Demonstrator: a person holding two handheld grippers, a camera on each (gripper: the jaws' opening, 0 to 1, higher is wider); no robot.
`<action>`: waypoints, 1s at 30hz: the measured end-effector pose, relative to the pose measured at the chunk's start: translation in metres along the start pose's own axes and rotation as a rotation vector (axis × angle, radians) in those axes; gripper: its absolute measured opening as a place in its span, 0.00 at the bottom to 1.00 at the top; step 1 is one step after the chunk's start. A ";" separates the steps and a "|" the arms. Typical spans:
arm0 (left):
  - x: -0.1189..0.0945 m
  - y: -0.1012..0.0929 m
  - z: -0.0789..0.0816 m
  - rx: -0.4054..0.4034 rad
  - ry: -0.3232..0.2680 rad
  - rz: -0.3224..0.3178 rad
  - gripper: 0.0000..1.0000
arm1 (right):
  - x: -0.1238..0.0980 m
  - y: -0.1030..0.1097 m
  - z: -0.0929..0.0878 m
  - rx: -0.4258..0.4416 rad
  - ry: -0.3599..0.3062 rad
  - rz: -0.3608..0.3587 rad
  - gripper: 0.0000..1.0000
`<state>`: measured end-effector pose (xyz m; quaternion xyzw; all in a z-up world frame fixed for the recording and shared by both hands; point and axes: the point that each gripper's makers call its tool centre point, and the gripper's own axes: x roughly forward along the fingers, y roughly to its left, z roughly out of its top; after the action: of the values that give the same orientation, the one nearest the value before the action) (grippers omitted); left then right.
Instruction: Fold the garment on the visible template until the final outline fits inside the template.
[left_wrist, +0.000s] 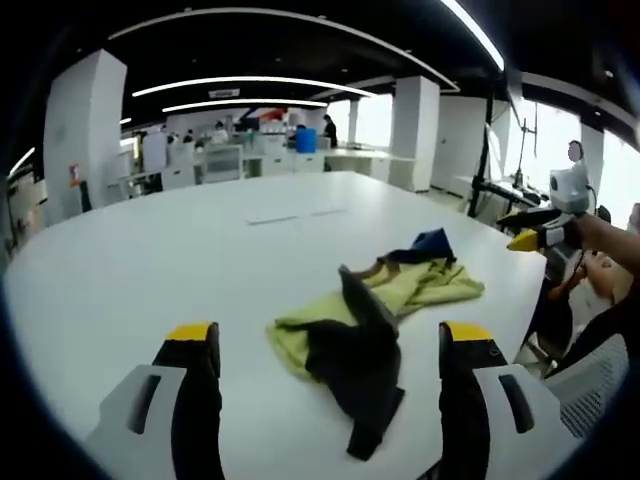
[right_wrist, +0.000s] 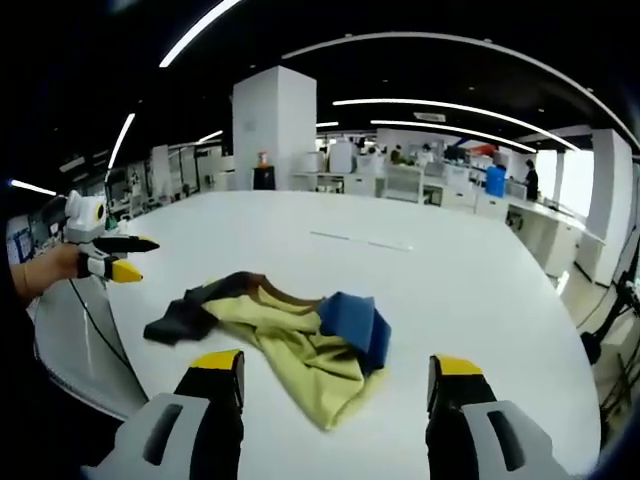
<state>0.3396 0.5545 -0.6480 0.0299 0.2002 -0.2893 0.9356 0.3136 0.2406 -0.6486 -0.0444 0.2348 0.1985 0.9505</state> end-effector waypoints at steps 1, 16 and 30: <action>0.000 -0.001 0.002 -0.002 -0.004 -0.002 0.84 | 0.001 -0.002 0.000 0.000 0.002 0.005 0.69; 0.030 -0.027 0.014 -0.013 0.034 -0.010 0.59 | 0.031 0.006 0.009 -0.026 0.045 0.176 0.43; 0.067 -0.048 0.000 0.068 0.118 -0.080 0.48 | 0.072 0.017 0.011 -0.084 0.065 0.245 0.33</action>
<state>0.3636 0.4793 -0.6718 0.0705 0.2462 -0.3308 0.9083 0.3699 0.2842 -0.6719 -0.0614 0.2606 0.3214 0.9083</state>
